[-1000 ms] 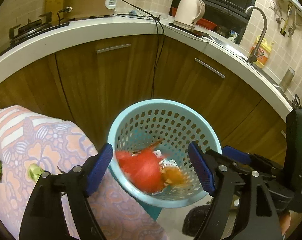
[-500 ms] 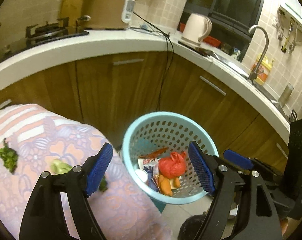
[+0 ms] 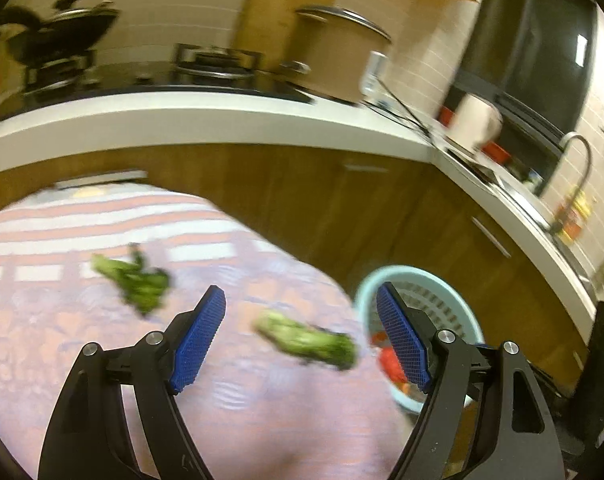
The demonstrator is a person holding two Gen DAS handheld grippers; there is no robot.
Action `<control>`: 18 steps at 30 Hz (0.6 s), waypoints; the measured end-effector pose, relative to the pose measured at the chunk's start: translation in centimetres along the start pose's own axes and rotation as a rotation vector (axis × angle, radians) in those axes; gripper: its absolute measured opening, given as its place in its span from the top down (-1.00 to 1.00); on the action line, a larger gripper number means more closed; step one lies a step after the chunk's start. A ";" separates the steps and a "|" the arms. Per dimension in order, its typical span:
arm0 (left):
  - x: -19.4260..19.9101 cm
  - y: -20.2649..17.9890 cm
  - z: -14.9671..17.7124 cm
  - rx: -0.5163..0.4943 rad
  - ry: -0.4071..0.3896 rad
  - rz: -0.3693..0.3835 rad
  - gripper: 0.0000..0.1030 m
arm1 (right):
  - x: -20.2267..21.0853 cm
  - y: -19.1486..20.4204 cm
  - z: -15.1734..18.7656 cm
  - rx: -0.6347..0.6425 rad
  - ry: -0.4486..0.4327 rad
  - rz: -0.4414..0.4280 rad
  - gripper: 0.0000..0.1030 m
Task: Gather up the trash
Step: 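Move both open tools back over the table toward the bok choy pieces, then grasp a bok choy piece with the left tool while the right tool grasps another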
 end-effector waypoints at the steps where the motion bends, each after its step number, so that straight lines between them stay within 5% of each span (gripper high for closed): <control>1: 0.2 1.0 -0.1 0.002 -0.012 -0.032 -0.48 | -0.4 0.8 0.2 0.020 0.011 -0.011 -0.13; 9: -0.9 7.5 0.0 0.099 0.012 -0.251 -0.45 | -3.9 4.7 0.8 0.116 0.049 -0.018 -0.13; 18: -5.8 7.9 0.1 0.120 0.105 -0.486 -0.46 | -7.2 4.6 -0.2 0.134 0.051 -0.048 -0.13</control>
Point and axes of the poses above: each gripper's, at about its wrist camera, not at the fingertips, and x roughly against the way its jaws point, y to its left, z to its underside, the point moved 3 cm from there along -x, roughly the way its jaws point, and after that the axes turned 2 degrees about -x, right-handed, at the moved point
